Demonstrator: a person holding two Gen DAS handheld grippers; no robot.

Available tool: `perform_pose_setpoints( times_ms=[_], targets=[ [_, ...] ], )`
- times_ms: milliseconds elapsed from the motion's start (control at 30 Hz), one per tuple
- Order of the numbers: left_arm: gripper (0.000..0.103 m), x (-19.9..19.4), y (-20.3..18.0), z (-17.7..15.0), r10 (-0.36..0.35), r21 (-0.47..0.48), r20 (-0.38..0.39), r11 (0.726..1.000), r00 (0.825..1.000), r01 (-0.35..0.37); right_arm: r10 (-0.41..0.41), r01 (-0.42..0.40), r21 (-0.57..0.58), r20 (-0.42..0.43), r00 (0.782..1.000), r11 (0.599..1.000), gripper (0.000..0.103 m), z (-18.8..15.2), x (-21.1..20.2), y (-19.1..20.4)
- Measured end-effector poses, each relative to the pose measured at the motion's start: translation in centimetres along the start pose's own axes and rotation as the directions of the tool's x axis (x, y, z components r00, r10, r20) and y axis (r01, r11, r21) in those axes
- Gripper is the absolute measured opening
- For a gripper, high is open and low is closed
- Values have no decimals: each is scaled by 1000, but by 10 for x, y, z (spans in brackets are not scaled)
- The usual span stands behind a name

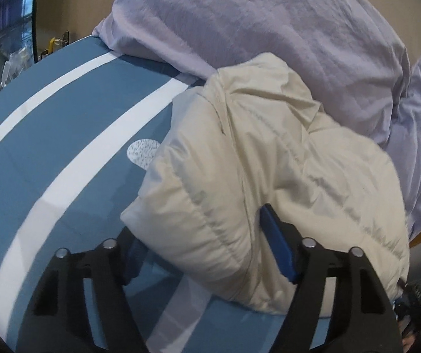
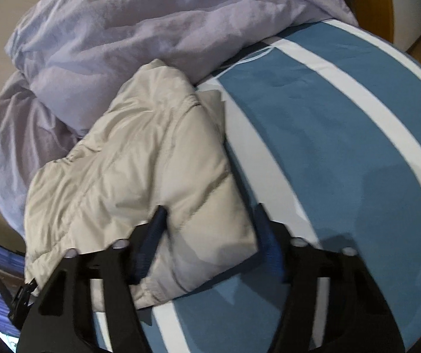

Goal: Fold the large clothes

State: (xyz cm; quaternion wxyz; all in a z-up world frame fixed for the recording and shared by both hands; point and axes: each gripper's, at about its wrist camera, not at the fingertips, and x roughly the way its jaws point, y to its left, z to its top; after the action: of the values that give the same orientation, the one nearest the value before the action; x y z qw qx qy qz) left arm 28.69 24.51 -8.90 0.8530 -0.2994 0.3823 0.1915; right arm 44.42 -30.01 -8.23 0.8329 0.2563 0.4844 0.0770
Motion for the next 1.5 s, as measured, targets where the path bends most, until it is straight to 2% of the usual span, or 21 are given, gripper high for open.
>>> perform_pose_setpoints(
  times_ms=[33,100,167,267,500,833,1033,1200,1267,1333,1367,1400,1433,1467,1500],
  targets=[
    [61,-1,0,0,-8,-13,13,1000,1000,8,1,0,-7,7,1000,1000,48,-1,-1,2],
    [46,-5,0,0,-25,-37,37,999,999,26,0,1,-39,21,1000,999,40,-3,-3,7],
    [36,-8,1,1,-43,-50,51,998,998,46,6,-4,-53,32,999,999,34,-5,-6,9],
    [30,-15,2,2,-67,-58,60,996,996,71,27,-25,-54,42,999,998,28,-6,-12,10],
    [28,-42,25,-5,-109,-61,68,992,992,114,71,-67,-108,31,997,992,26,-18,-31,21],
    [28,-105,95,-35,-90,-63,76,993,993,95,149,-157,-214,-53,987,964,26,-96,-59,36],
    [29,-131,120,-54,-78,-61,83,995,994,83,169,-184,-249,-82,982,951,26,-127,-75,36],
    [34,-132,127,-63,-70,-84,78,994,995,76,133,-148,-293,-68,989,945,30,-131,-78,40],
    [38,-131,130,-64,-62,-107,74,992,995,70,100,-109,-317,-46,994,942,36,-131,-80,45],
    [43,-130,131,-66,-58,-116,74,991,996,66,64,-62,-346,-7,998,936,51,-132,-85,49],
    [48,-130,131,-66,-56,-119,71,991,996,64,45,-34,-358,24,999,933,55,-130,-88,50],
    [54,-130,131,-67,-57,-120,71,991,996,65,22,16,-362,100,995,932,60,-127,-98,50],
    [57,-130,130,-67,-57,-121,72,991,996,66,22,16,-362,100,995,932,60,-127,-98,50],
    [65,-130,130,-67,-57,-122,72,990,996,65,15,38,-362,142,990,931,60,-123,-105,53],
    [71,-130,131,-67,-59,-120,72,990,996,67,15,38,-362,142,990,931,60,-123,-105,53]
  ],
)
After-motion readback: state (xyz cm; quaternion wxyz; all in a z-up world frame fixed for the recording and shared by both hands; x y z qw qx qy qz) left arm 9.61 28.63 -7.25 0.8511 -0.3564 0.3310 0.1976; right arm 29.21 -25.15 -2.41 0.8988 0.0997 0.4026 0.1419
